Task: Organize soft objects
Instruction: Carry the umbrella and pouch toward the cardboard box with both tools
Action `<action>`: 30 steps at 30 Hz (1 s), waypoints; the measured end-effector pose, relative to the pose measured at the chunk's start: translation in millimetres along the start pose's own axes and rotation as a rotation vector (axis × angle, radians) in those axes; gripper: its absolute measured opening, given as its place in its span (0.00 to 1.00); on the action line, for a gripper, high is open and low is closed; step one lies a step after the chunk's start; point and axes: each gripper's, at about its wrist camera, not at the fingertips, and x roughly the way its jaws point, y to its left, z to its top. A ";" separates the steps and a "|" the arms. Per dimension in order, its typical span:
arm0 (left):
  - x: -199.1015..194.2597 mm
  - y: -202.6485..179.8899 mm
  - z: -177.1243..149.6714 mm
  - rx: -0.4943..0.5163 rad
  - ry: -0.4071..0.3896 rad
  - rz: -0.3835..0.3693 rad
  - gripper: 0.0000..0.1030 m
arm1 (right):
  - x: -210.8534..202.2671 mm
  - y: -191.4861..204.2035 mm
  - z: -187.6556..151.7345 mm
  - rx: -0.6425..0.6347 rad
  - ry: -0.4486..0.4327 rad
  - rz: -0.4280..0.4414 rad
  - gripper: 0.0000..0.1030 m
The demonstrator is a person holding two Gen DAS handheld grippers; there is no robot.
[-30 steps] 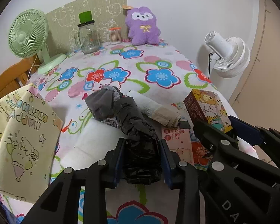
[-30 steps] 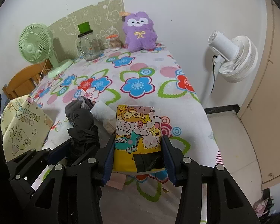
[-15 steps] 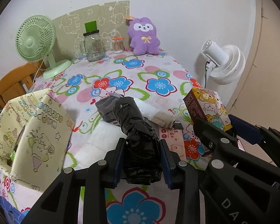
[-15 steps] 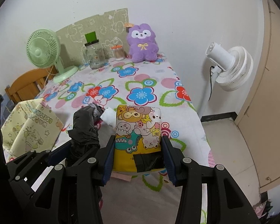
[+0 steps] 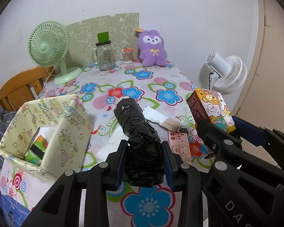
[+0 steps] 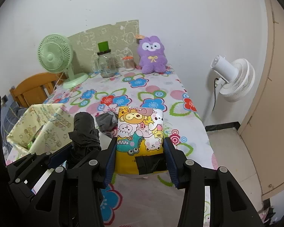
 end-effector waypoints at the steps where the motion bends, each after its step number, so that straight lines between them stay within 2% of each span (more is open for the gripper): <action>1: -2.7 2.1 0.0 -0.002 -0.004 0.001 0.35 | -2.7 2.7 0.4 -0.003 -0.004 0.002 0.49; 9: -28.8 17.8 3.9 0.009 -0.040 -0.012 0.35 | -23.5 22.0 5.6 -0.009 -0.023 0.026 0.49; 18: -53.1 38.4 17.4 0.008 -0.093 0.024 0.35 | -41.0 47.7 21.2 -0.027 -0.051 0.056 0.49; 30: -53.7 73.9 27.7 -0.008 -0.089 0.041 0.35 | -32.9 83.5 37.1 -0.068 -0.040 0.079 0.49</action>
